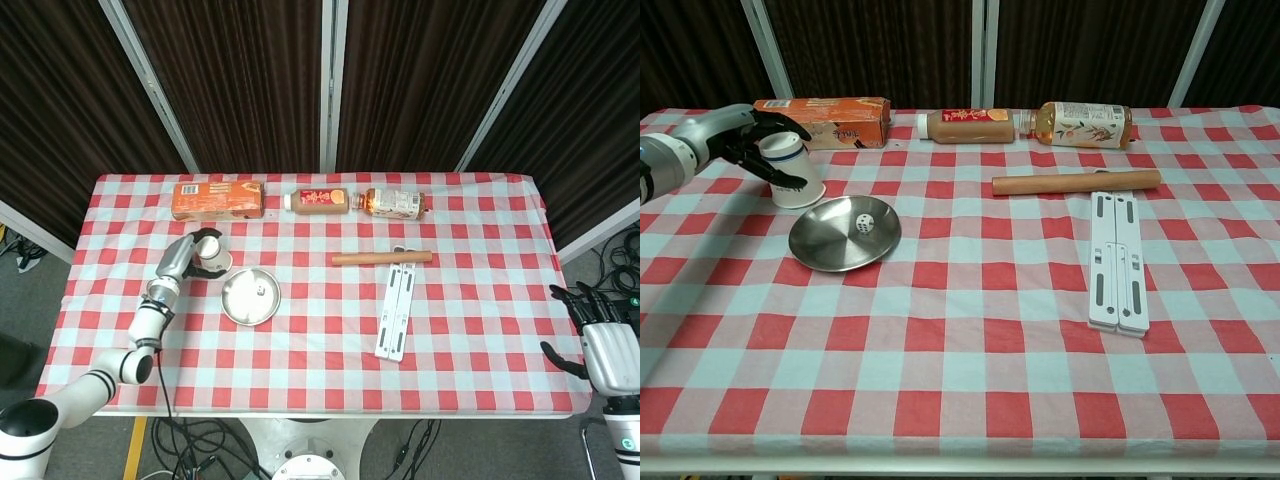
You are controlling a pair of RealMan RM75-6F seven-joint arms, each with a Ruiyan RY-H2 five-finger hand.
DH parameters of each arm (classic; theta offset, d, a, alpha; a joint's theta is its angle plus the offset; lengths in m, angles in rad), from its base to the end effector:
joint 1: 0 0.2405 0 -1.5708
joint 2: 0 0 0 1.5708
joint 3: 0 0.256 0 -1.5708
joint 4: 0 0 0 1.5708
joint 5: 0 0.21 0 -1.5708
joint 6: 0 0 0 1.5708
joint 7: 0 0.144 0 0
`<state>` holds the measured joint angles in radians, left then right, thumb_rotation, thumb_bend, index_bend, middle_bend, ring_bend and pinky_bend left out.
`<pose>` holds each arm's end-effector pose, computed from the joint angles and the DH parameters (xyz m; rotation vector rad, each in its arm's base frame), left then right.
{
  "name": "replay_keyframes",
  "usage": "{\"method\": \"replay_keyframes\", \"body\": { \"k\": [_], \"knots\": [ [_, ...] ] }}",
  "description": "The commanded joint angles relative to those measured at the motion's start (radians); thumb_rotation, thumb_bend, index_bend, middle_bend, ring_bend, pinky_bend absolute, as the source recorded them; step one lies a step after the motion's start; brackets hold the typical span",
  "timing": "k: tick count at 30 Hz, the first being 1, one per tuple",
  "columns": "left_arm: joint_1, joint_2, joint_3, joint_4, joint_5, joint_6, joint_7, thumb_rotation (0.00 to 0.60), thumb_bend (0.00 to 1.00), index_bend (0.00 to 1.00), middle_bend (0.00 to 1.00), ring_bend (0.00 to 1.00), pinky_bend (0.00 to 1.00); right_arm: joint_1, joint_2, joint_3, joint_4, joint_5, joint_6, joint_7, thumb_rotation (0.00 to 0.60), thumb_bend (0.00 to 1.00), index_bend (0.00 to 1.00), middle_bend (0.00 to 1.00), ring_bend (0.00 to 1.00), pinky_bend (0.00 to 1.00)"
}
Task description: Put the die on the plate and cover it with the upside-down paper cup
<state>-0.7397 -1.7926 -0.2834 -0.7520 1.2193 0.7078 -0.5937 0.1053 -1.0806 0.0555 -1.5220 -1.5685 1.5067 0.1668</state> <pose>-0.2485 0.4147 -0.0303 -1.3350 -1.5844 -1.1137 -0.3165 -0.1900 0.1804 1.4219 -0.8739 1.0021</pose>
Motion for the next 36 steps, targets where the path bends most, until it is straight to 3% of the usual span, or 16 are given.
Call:
{"method": "replay_keyframes", "body": {
  "k": [1,8,18,29,36],
  "knots": [
    [0.001,-0.005,-0.007,0.016,-0.008,-0.006,-0.021,0.600,0.14,0.26,0.25,0.17,0.25,0.001,-0.001,0.001,0.000,-0.001,0.000,-0.001,0.600,0.13,0.12,0.25,0.08,0.14],
    [-0.003,-0.009,-0.013,0.031,-0.005,-0.021,-0.075,0.600,0.14,0.30,0.28,0.18,0.25,-0.001,0.001,0.001,-0.005,0.001,0.000,-0.005,0.600,0.13,0.12,0.25,0.08,0.14],
    [-0.003,-0.012,-0.019,0.049,0.004,0.016,-0.080,0.600,0.18,0.52,0.54,0.39,0.37,-0.002,0.001,0.002,-0.004,0.003,0.002,-0.003,0.600,0.13,0.12,0.25,0.08,0.14],
    [0.021,0.154,0.012,-0.292,0.077,0.123,0.034,0.600,0.19,0.52,0.55,0.39,0.37,0.006,-0.006,-0.001,0.002,-0.008,-0.006,0.001,0.600,0.13,0.12,0.25,0.08,0.14],
    [-0.007,0.151,0.033,-0.408,0.073,0.108,0.153,0.600,0.19,0.52,0.55,0.39,0.37,0.000,-0.005,-0.003,0.006,-0.003,-0.002,0.008,0.600,0.13,0.12,0.25,0.08,0.14]
  ]
}}
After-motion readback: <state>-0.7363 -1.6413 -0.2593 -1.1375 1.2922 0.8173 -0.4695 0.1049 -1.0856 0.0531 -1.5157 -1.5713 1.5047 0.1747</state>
